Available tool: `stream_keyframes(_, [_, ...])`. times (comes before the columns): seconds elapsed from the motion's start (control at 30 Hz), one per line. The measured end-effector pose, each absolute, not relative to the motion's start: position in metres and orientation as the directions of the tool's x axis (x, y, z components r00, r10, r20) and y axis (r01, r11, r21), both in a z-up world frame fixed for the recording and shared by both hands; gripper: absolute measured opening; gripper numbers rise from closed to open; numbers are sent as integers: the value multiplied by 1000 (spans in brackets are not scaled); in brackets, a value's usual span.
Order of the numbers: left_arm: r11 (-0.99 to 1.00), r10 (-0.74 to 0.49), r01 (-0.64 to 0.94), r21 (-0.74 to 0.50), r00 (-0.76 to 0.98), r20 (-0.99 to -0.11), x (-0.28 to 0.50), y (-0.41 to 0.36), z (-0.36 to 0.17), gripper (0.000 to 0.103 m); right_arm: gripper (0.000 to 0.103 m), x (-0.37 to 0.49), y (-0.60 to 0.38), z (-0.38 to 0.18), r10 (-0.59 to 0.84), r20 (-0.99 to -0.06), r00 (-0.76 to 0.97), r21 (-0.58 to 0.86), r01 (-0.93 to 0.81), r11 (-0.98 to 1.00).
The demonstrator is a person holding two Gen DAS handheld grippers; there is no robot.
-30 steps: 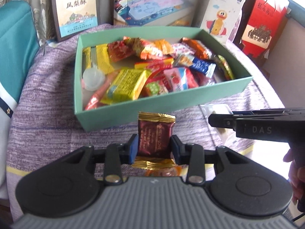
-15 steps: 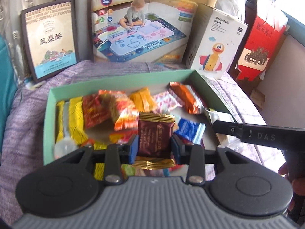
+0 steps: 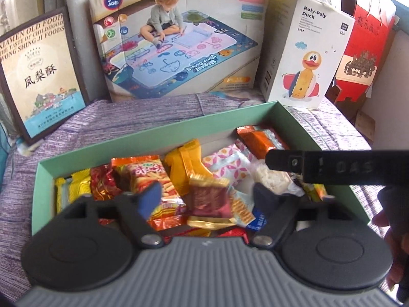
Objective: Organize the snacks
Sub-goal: 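Place the chocolate pack in the box with left tool while right tool places rice-cake bag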
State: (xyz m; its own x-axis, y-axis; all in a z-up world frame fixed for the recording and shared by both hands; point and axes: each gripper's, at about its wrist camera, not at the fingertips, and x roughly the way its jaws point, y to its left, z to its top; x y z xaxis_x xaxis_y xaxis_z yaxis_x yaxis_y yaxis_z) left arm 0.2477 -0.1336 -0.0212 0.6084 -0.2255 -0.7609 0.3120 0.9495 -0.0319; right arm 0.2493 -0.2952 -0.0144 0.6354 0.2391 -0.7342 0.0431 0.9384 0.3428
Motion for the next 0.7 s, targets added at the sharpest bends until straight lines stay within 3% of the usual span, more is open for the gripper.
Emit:
stream_keyframes(0.17, [953,-204,303,-17,599,-774,240,-132,-23,98,103,239,-296,-9,238,-742,627,353,63,934])
stream_keyframes(0.3, [953,-215,302,-29,604,-767,227,-127,-16,102,103,224,-295,-1,236,-740,630,356,70,932])
stream_keyframes(0.7, [960,-229,270,-70,621,-750,176,-102,19,103,103,169,-285,29,247,-739,627,380,85,921])
